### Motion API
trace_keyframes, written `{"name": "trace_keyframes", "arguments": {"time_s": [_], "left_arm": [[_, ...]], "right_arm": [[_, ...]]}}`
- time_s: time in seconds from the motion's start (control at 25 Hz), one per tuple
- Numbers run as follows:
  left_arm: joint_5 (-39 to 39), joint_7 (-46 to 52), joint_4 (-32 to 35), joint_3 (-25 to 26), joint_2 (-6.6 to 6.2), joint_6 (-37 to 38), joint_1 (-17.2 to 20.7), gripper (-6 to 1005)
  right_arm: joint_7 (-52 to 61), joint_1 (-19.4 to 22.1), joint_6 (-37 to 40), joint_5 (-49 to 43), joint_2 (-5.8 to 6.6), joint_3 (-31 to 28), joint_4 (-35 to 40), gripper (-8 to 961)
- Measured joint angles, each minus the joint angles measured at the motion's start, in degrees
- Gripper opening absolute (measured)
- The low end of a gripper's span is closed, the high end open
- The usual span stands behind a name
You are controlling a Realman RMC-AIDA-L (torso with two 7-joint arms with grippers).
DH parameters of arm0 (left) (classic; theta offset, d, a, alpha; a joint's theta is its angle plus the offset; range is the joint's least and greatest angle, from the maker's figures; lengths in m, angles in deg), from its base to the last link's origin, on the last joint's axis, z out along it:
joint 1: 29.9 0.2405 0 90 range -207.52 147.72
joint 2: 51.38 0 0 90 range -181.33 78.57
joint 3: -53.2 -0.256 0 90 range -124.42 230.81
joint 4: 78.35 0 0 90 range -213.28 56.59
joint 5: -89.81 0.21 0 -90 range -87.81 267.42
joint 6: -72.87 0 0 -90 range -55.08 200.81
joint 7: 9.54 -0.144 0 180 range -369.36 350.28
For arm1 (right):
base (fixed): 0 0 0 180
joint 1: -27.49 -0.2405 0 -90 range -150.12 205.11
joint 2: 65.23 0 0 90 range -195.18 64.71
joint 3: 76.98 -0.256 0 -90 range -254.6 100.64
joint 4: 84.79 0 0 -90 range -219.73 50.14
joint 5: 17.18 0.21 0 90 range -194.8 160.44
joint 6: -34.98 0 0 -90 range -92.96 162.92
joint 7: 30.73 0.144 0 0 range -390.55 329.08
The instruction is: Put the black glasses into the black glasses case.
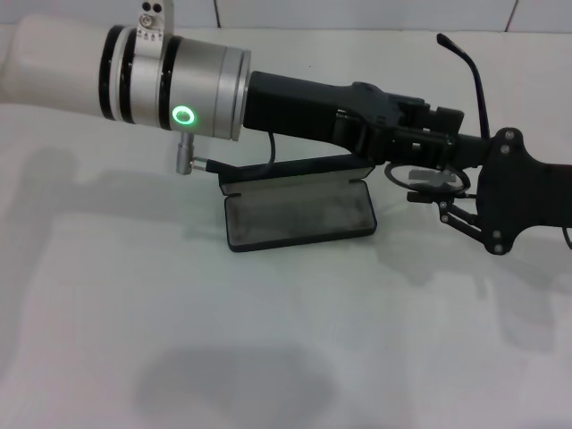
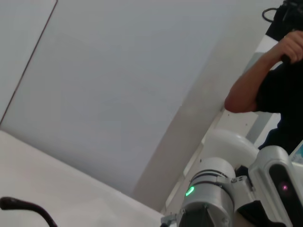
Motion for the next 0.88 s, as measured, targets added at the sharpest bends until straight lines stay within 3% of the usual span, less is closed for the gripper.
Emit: {"name": "trace_keyframes", "arguments": {"time_s": [0.32,0.56,0.72,0.88], "left_arm": [[0.06,0.22,0.32,0.81,-0.02,0.66,0.46,630],[1.07,0.08,0.28,5.07,-0.31,0.37,1.99,630],[6.86,-0.12,-0.19,7.58,-0.19,-7.18,2.85,630],[11.00,-0.42,-0.23,7.61,1.20,-13.55,2.87,630]], "right_arm": [[-1.29,1.07,0.48,-0.08,0.27,-0.19,0.52,120],[-2.05,1.37,7.87,0.13,0.43,-2.25,1.27,120],[-2.11,0.60,13.30,1.93,0.29,-2.18,1.32,121],[-2.15,-0.39,16.56,3.36,0.19,-1.84,0.63,122]]}}
